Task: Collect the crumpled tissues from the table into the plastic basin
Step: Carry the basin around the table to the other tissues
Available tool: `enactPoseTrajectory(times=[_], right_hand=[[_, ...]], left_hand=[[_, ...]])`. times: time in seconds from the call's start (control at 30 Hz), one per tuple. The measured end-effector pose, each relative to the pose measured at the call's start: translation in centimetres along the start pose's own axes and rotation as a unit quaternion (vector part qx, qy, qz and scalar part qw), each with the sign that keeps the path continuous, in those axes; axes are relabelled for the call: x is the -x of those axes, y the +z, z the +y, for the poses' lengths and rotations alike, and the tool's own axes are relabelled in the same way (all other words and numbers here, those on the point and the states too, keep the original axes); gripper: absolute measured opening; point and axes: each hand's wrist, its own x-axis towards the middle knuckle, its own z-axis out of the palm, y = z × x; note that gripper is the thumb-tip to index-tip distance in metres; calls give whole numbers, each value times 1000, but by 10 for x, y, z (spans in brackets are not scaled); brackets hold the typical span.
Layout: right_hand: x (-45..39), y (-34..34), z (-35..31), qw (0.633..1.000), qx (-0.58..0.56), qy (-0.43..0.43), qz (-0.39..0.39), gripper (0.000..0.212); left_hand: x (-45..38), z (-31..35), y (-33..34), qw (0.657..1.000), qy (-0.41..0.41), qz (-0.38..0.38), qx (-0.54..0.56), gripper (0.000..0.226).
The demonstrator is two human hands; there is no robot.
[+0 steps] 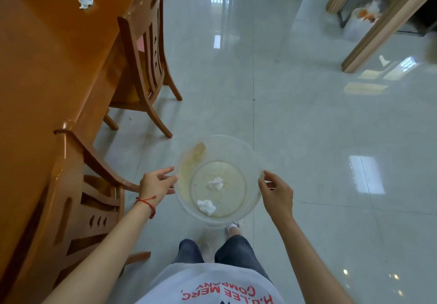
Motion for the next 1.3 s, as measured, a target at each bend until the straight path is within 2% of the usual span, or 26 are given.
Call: enactPoseTrajectory(times=[0.37, 0.67, 1.1, 1.3], right_hand=[[-180, -15, -70, 999, 1, -27, -28, 27], [-297, -11, -124, 998, 3, -44, -35, 24], [-470, 55, -232, 998, 4, -56, -14, 26], [-539, 81, -275, 997, 15, -70, -18, 28]], left_hand=[[-104, 117, 67, 998, 27, 50, 8, 42], [-185, 206, 101, 998, 43, 53, -6, 41], [-366, 332, 95, 998, 63, 12, 25, 44], [-433, 382, 94, 997, 69, 23, 22, 43]])
